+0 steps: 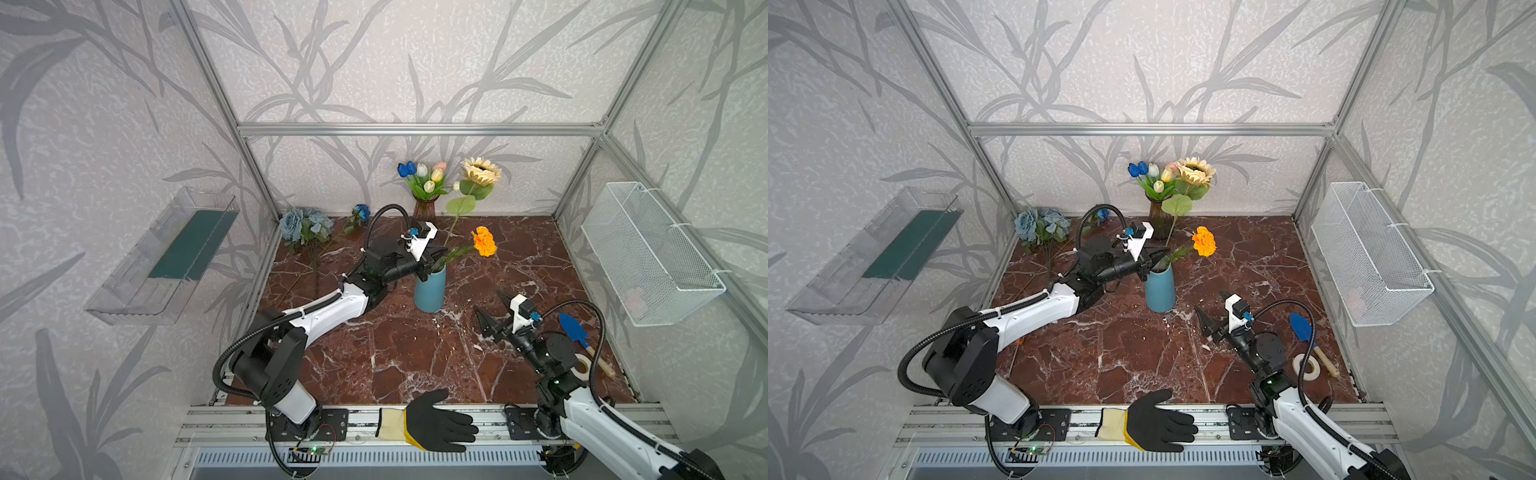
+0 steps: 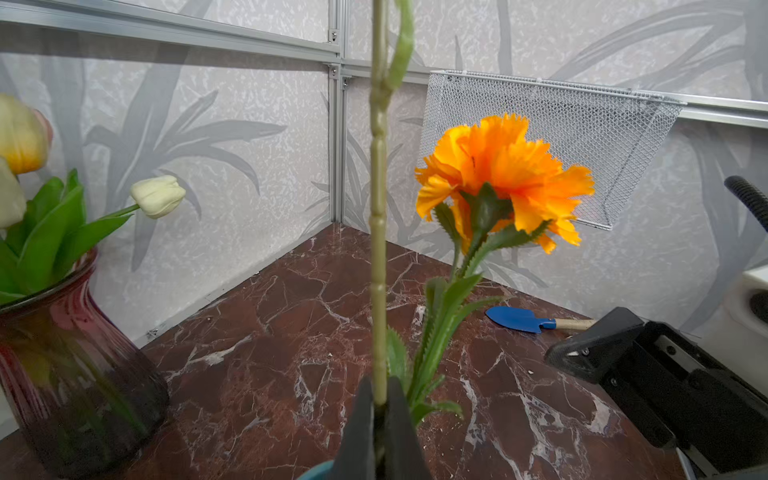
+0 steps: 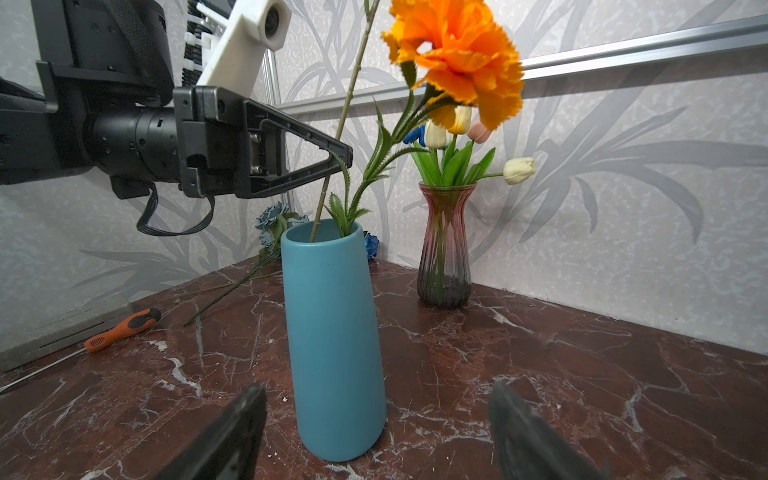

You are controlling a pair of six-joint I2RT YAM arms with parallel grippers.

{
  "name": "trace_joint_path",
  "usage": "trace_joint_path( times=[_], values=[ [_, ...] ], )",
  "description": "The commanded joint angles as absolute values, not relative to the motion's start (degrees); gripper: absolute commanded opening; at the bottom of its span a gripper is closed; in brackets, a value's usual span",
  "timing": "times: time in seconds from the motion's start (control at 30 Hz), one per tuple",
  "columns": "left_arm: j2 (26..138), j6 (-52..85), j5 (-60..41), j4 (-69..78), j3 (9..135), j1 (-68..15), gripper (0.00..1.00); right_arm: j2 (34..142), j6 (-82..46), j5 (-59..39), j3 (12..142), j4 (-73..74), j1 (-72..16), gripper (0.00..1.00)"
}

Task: Arrange the flowers into the vase
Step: 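Lower the sunflower stem into the teal vase and open the left gripper, then move the left gripper back to the flower pile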

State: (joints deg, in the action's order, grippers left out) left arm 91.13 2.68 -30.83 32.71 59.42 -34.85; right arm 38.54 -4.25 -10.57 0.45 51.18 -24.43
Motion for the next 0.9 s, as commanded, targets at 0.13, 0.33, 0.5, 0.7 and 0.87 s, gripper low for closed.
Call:
trace_joint_path(
  times=[0.13, 0.33, 0.5, 0.7, 0.87],
  values=[
    [90.2, 0.0, -27.9, 32.3, 57.1, -34.8, 0.22, 38.6, -3.6, -10.3, -0.2, 53.4, -24.7, 0.84],
    [86.6, -1.4, -25.1, 32.5, 54.6, -34.8, 0.27, 38.5, -3.8, -10.4, -0.1, 53.4, -24.7, 0.84],
    [82.3, -3.3, -22.9, 28.7, 54.3, -34.2, 0.29, 38.1, -3.7, -10.4, -0.2, 53.1, -24.7, 0.84],
    [78.1, -3.4, -18.0, 20.2, 55.9, -28.6, 0.32, 37.6, -3.8, -10.6, -0.3, 52.8, -24.7, 0.84],
    [82.2, 3.3, -8.3, 7.9, 61.9, -18.3, 0.35, 37.5, -3.8, -11.0, -0.2, 52.9, -24.7, 0.84]
  ],
)
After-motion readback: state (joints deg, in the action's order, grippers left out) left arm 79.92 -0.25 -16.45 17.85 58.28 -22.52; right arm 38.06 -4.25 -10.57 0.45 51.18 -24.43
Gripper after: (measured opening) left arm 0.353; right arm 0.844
